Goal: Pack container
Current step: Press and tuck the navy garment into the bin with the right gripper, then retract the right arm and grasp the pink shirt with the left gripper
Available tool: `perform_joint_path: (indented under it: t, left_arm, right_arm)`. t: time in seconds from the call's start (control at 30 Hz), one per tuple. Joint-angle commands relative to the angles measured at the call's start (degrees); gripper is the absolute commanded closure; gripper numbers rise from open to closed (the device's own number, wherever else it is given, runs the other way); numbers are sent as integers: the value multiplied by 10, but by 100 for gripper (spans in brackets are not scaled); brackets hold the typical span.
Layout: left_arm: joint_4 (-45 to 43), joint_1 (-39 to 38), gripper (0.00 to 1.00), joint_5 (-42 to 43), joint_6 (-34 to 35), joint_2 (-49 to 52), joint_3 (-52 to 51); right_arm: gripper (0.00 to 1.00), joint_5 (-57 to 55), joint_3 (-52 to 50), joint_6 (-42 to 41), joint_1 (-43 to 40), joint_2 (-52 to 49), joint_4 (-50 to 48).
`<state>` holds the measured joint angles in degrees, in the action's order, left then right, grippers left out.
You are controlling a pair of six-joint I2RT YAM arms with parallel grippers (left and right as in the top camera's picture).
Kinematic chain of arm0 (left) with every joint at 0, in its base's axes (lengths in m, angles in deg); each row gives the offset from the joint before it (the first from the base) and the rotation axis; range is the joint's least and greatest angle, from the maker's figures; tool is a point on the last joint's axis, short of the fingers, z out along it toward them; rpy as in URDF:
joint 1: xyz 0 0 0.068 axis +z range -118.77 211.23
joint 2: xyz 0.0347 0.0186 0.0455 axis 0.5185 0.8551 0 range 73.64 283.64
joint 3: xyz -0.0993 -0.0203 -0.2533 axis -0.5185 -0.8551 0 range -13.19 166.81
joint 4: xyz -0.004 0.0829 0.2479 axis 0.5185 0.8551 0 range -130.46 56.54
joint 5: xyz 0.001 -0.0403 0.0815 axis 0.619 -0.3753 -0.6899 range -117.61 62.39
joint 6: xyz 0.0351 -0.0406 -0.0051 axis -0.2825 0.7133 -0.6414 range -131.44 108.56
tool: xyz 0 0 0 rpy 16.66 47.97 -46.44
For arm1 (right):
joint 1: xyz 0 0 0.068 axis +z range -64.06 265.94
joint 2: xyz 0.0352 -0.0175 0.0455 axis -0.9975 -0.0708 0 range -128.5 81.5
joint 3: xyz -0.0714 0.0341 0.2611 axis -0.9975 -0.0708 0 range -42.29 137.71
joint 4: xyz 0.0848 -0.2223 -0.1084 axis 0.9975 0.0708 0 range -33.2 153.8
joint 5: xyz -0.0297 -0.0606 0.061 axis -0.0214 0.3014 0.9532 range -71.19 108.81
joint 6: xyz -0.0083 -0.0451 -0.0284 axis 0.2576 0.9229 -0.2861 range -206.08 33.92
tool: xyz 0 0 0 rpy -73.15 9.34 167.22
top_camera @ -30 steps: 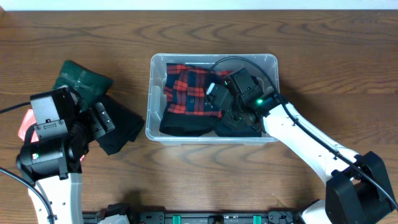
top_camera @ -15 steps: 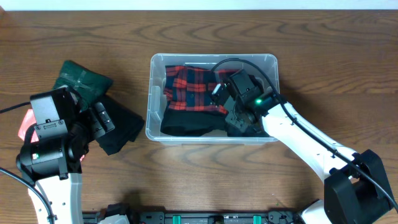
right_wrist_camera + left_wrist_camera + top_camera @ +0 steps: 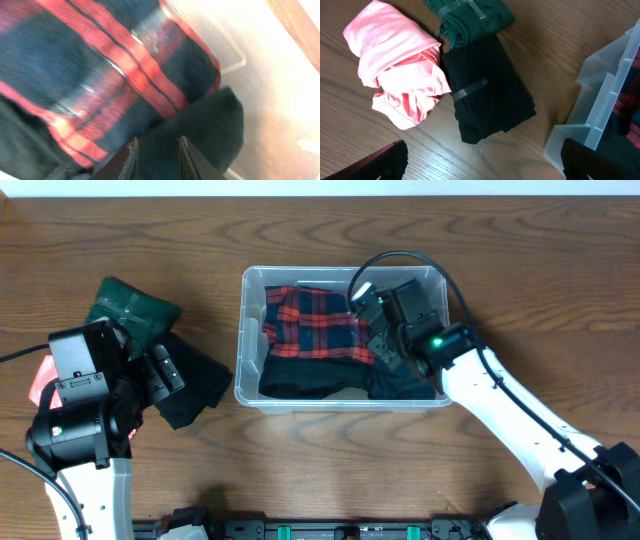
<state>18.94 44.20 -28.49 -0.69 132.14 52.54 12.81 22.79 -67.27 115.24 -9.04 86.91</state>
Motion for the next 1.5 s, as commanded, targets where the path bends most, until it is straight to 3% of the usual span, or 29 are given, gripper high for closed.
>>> perform_joint_path:
  t: [0.0,0.3,0.5,0.53,0.57,0.6,0.63,0.83,1.1,1.47]
  left_arm:
    - [1,2,2,-9,8,-2,11]
    - [1,2,2,-9,8,-2,11]
    - [1,2,2,-9,8,-2,11]
    - [0,2,2,-9,8,-2,11]
    - [-4,2,2,-9,8,-2,11]
    - [-8,2,2,-9,8,-2,11]
    - [-10,2,2,-9,7,-2,11]
    - [-17,24,2,-40,9,24,11]
    - [-5,141,2,-21,72,146,11]
    - [-103,324,2,-19,109,274,11]
  right_arm:
    - [76,2,-10,-57,-17,-24,5]
    - [76,30,-26,-84,-19,-81,-13]
    - [71,33,16,-85,-19,-14,-13]
    - [65,33,25,-85,-19,10,-6]
    - [50,32,32,-85,-21,31,-1]
    - [18,32,37,-85,-24,54,2]
    - [1,30,40,-85,-30,79,3]
    - [1,28,39,-151,-127,170,38]
    - [1,30,36,-186,-270,165,134]
    - [1,33,35,-189,-282,159,132]
